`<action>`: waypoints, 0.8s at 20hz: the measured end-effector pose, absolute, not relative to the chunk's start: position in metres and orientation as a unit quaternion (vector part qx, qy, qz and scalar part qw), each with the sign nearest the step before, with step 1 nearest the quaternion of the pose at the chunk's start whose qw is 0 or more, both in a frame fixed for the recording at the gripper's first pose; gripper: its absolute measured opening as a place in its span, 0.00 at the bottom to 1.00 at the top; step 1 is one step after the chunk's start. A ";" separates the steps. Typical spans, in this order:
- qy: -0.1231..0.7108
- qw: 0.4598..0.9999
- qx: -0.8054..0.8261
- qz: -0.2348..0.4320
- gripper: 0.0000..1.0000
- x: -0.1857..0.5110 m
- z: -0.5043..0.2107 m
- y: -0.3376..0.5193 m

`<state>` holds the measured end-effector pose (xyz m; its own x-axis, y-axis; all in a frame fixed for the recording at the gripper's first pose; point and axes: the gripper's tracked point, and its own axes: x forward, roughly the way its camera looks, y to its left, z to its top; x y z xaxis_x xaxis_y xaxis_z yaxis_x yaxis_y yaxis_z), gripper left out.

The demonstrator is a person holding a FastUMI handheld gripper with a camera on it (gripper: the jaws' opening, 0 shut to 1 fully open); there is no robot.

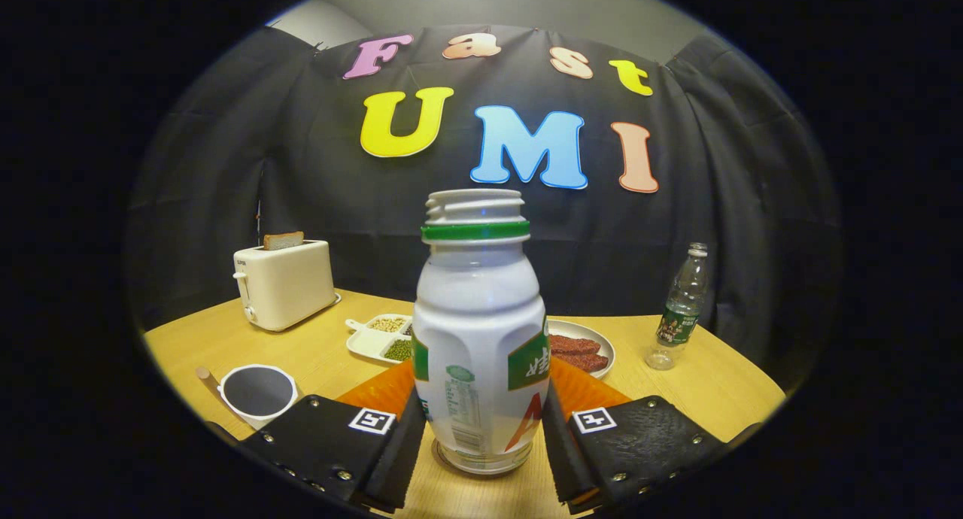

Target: Take the bottle from table, then pour the juice into the cup, finally place the bottle on the coaster

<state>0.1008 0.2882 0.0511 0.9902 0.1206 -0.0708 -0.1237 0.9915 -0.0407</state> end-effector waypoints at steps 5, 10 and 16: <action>0.038 0.997 -0.007 0.060 0.71 0.110 0.041 0.288; 0.037 0.997 -0.004 0.066 0.71 0.114 0.039 0.291; 0.042 0.997 -0.006 0.065 0.71 0.123 0.028 0.290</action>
